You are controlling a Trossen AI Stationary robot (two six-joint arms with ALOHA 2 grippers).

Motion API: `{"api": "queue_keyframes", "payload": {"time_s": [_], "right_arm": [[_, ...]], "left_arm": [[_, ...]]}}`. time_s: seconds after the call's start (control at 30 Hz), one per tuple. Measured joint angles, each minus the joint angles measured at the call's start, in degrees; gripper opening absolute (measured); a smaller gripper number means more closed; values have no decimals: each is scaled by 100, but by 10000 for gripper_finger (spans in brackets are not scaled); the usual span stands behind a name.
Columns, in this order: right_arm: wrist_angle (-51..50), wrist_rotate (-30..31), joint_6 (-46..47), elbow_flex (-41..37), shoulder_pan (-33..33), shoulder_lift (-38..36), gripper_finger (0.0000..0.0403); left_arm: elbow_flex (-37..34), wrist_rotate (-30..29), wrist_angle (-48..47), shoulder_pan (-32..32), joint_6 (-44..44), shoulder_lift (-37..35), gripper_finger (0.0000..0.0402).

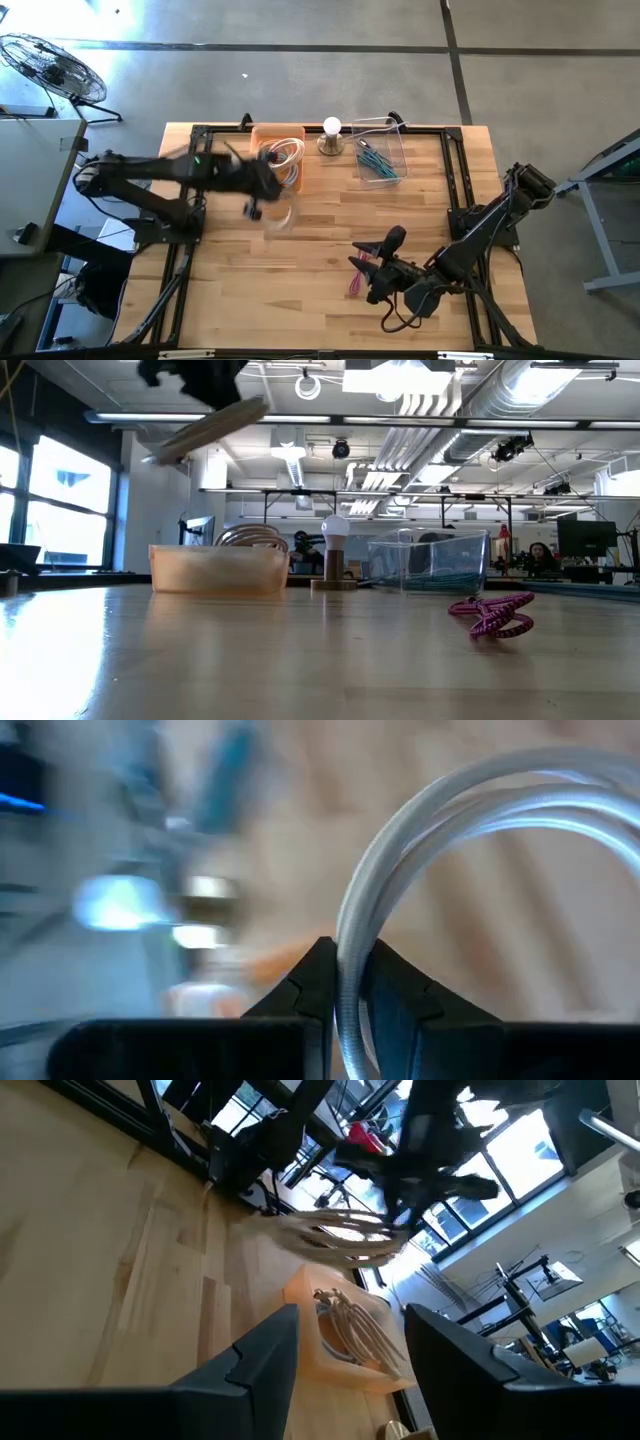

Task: Pick & Place USB Port
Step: Put the light brown HDMI cable into the orange bin

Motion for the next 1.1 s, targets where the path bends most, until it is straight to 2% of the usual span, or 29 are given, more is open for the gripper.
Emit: {"api": "queue_keyframes", "payload": {"time_s": [0.13, 0.23, 0.4, 0.57, 0.73, 0.83, 0.9, 1.0, 1.1], "right_arm": [[0, 132, -123, 0, 0, 0, 177], [-2, 258, -151, 0, 0, 0, 177], [-48, 306, -260, 0, 0, 0, 177], [-159, 324, -299, 0, -18, 0, 177], [-516, 329, -35, 0, -131, 0, 177], [-874, 322, 266, 0, -211, 0, 177], [-1085, 304, 442, 0, -268, 0, 177], [-1341, 284, 664, 0, -349, 0, 177], [-1535, 236, 828, 0, -428, 0, 177]], "left_arm": [[864, 12, 8, 901, 787, 35, 36], [1237, 271, 31, 1691, 1100, 128, 35], [1274, 1022, 45, 3050, 1260, 476, 35], [1107, 1578, 297, 4044, 1266, 1275, 35], [809, 2235, 887, 4499, 1276, 2422, 35], [743, 2701, 878, 4639, 1267, 3205, 35], [775, 2798, 843, 4684, 1326, 3603, 35], [784, 2863, 834, 4684, 1401, 3978, 35], [789, 2837, 852, 4664, 1428, 4010, 35]]}}
